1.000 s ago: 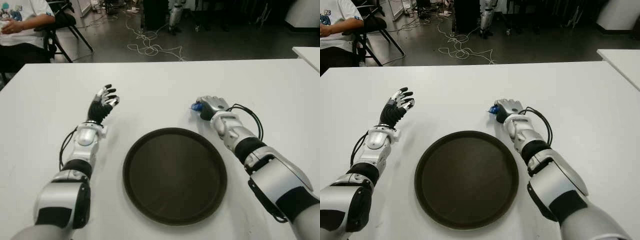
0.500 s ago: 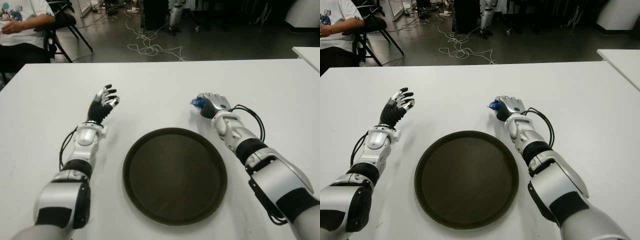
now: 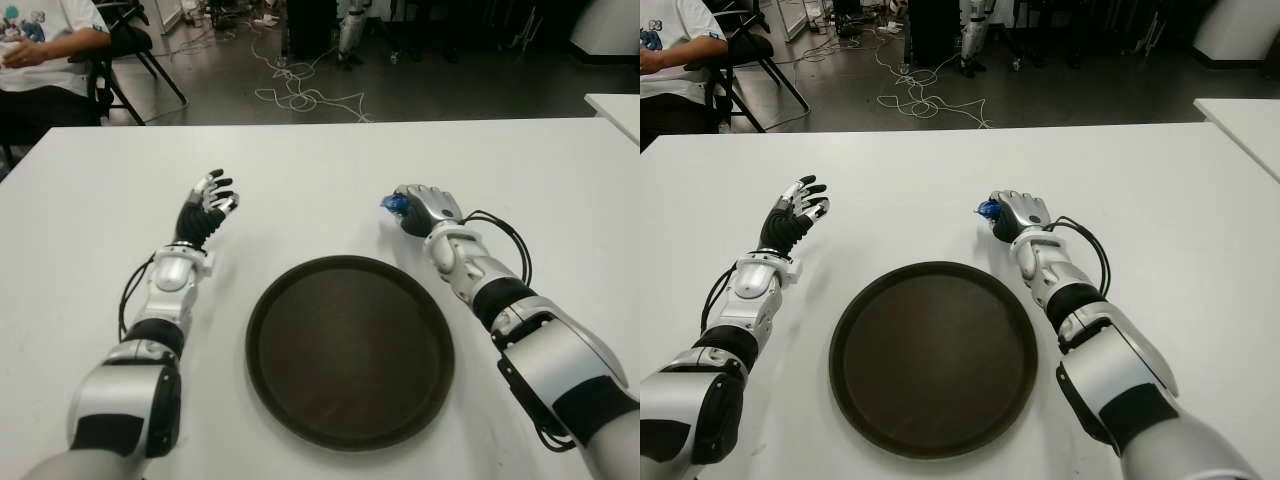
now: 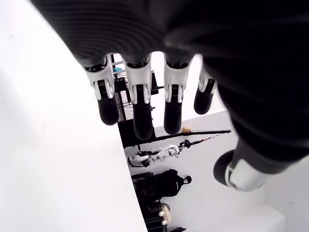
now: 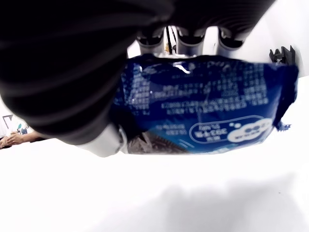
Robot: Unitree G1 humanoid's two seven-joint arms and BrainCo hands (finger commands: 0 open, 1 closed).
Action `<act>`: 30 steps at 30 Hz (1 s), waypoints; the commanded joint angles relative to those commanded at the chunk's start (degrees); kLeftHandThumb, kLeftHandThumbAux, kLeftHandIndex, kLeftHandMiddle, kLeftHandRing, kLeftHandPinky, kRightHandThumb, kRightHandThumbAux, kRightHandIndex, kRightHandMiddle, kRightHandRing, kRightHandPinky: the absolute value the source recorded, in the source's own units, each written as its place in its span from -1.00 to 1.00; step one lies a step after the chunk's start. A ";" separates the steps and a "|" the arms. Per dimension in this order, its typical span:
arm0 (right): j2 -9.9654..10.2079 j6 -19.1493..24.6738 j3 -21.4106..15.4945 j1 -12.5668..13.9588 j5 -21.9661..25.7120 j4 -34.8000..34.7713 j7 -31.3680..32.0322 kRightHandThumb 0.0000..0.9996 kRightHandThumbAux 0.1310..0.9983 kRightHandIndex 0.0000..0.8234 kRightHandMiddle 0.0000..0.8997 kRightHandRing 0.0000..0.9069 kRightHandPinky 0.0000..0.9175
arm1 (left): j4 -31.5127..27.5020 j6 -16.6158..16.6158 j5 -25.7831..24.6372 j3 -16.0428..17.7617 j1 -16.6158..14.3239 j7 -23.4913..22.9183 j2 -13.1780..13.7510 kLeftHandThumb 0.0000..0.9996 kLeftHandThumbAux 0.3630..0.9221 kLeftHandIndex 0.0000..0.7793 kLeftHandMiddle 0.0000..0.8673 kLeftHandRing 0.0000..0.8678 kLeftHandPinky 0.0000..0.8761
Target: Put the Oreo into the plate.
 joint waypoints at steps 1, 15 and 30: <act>-0.06 -0.17 0.04 0.00 -0.06 0.03 -0.34 0.39 0.37 0.05 0.51 0.49 0.41 | 0.01 -0.06 0.05 -0.03 0.01 0.07 0.00 -0.71 -0.08 -0.78 -0.58 -0.62 -0.65; -5.32 -1.01 -3.19 7.98 -0.46 -28.89 -2.73 0.39 0.37 0.06 0.62 0.60 0.53 | 0.07 0.63 -0.30 0.19 -0.16 -0.19 -0.07 -0.71 -0.11 -0.79 -0.59 -0.62 -0.66; -9.84 -7.29 -0.40 26.48 -5.63 -64.88 0.22 0.37 0.39 0.06 0.72 0.72 0.68 | -0.14 0.21 -0.25 0.16 -0.18 -0.07 -0.23 -0.64 -0.02 -0.78 -0.58 -0.61 -0.65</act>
